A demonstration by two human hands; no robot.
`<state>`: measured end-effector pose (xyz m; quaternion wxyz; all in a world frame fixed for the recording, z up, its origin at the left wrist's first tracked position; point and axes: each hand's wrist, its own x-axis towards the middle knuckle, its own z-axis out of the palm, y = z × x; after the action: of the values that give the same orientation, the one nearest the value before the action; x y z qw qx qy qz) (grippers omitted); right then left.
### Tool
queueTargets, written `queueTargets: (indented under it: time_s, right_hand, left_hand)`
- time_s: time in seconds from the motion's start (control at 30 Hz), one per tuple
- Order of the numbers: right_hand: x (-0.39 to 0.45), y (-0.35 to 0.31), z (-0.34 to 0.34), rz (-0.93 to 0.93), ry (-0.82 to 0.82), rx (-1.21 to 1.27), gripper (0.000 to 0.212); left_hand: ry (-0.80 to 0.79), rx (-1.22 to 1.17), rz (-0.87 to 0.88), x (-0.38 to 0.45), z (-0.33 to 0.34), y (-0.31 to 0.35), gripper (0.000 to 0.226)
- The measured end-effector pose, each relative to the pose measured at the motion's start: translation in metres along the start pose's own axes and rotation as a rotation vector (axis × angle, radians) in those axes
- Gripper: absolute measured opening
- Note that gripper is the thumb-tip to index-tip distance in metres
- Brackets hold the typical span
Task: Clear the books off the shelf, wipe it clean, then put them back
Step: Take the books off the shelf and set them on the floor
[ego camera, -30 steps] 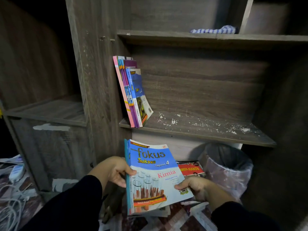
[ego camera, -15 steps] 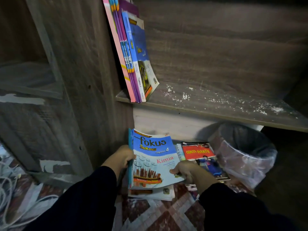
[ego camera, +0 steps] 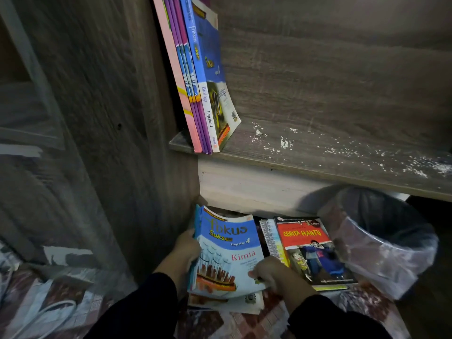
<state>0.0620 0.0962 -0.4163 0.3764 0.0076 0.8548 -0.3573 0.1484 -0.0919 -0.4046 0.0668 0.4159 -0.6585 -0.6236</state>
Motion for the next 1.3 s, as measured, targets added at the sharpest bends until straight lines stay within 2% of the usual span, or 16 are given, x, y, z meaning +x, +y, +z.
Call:
queueTargets:
  time_s: [0.1, 0.23, 0.33, 0.43, 0.57, 0.67, 0.8, 0.87, 0.93, 1.07, 1.1, 1.17, 1.23, 1.3]
  right_hand:
    - [-0.003, 0.003, 0.001, -0.017, 0.042, -0.016, 0.042]
    - [-0.008, -0.005, -0.002, -0.117, 0.068, 0.1, 0.035]
    - [-0.019, -0.022, -0.008, -0.239, 0.072, 0.138, 0.043]
    - [-0.036, -0.042, -0.015, -0.335, 0.091, 0.2, 0.046]
    - [-0.072, -0.075, -0.033, -0.49, 0.16, 0.279, 0.018]
    - [-0.095, -0.107, -0.047, -0.613, 0.198, 0.307, 0.02]
    - [-0.116, -0.158, -0.068, -0.752, 0.237, 0.308, 0.016]
    - [-0.121, -0.181, -0.073, -0.795, 0.266, 0.294, 0.018]
    - [-0.123, -0.2, -0.074, -0.832, 0.311, 0.233, 0.029]
    - [-0.12, -0.229, -0.063, -0.894, 0.13, 0.204, 0.053]
    - [-0.116, -0.235, -0.058, -0.905, 0.141, 0.165, 0.052]
    - [-0.104, -0.241, -0.048, -0.948, 0.24, 0.039, 0.037]
    - [-0.096, -0.242, -0.043, -0.961, 0.338, -0.065, 0.033]
    - [-0.091, -0.241, -0.044, -0.993, 0.368, -0.098, 0.028]
  left_hand:
    - [-0.083, -0.066, -0.011, 0.001, 0.002, -0.004, 0.029]
    - [-0.193, -0.028, -0.001, 0.003, 0.008, -0.006, 0.032]
    - [-0.092, -0.088, 0.012, -0.026, 0.011, 0.026, 0.039]
    - [0.123, -0.128, 0.117, -0.045, 0.007, 0.065, 0.033]
    - [0.335, -0.018, 0.381, -0.074, -0.013, 0.126, 0.019]
    - [0.411, 0.081, 0.592, -0.101, -0.03, 0.179, 0.024]
    - [0.441, 0.119, 0.775, -0.121, -0.044, 0.23, 0.028]
    - [0.484, 0.128, 0.798, -0.118, -0.046, 0.244, 0.029]
    - [0.519, 0.093, 0.777, -0.112, -0.045, 0.249, 0.03]
    - [0.622, 0.009, 0.769, -0.104, -0.039, 0.253, 0.024]
    - [0.644, 0.007, 0.781, -0.103, -0.038, 0.254, 0.023]
    - [0.676, 0.043, 0.81, -0.102, -0.037, 0.257, 0.023]
    - [0.703, 0.083, 0.842, -0.101, -0.037, 0.259, 0.023]
    - [0.727, 0.109, 0.868, -0.101, -0.037, 0.261, 0.024]
